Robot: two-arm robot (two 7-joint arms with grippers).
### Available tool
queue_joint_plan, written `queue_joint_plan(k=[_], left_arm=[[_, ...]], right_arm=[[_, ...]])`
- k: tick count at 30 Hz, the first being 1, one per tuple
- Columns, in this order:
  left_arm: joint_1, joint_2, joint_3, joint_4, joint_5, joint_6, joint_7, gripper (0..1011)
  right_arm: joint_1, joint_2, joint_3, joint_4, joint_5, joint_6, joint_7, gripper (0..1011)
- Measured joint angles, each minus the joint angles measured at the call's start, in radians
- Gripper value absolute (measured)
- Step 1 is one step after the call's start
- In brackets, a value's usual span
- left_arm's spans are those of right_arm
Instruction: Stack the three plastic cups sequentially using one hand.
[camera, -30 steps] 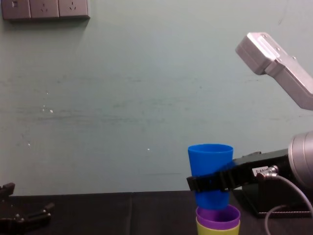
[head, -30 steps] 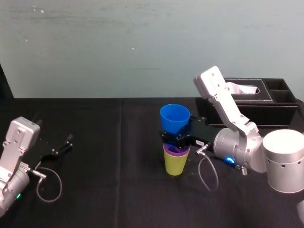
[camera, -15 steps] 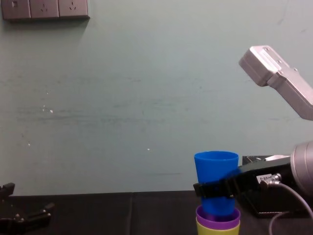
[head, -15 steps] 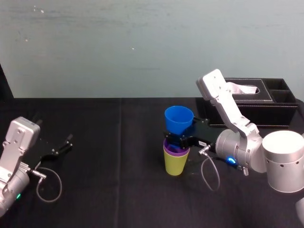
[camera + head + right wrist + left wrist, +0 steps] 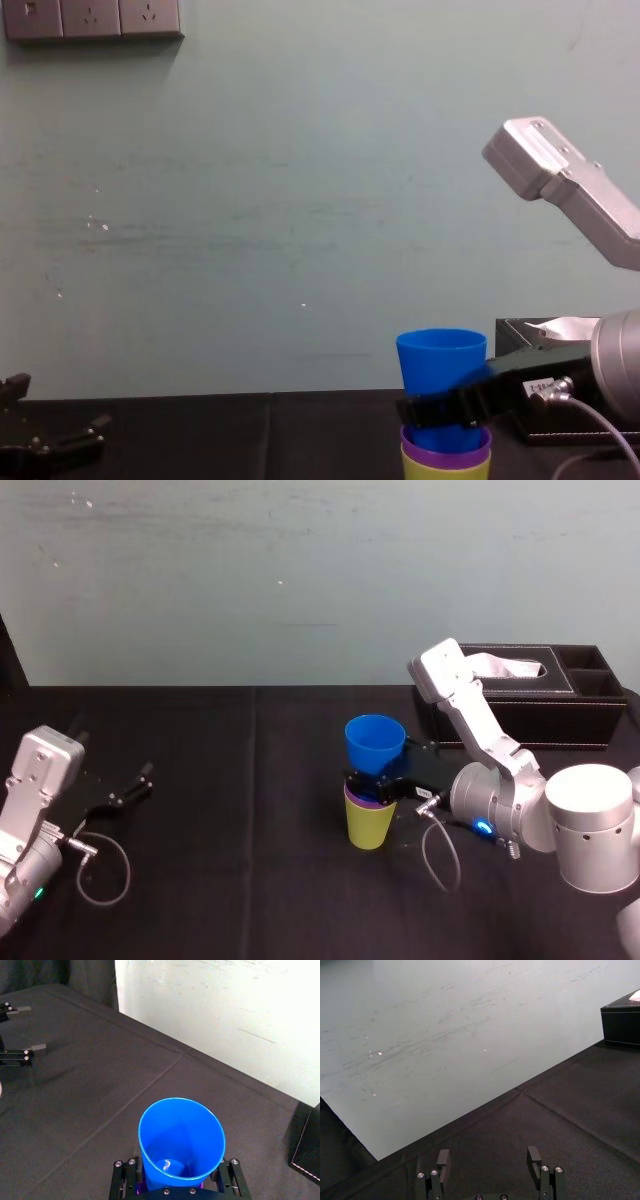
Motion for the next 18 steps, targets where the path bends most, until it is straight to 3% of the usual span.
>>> queue_joint_plan(k=[18], left_arm=[[0.0, 0.0, 0.0, 0.0, 0.0, 0.0, 0.0, 1000]], right_arm=[[0.002, -0.004, -0.004, 0.01, -0.003, -0.004, 0.007, 722]])
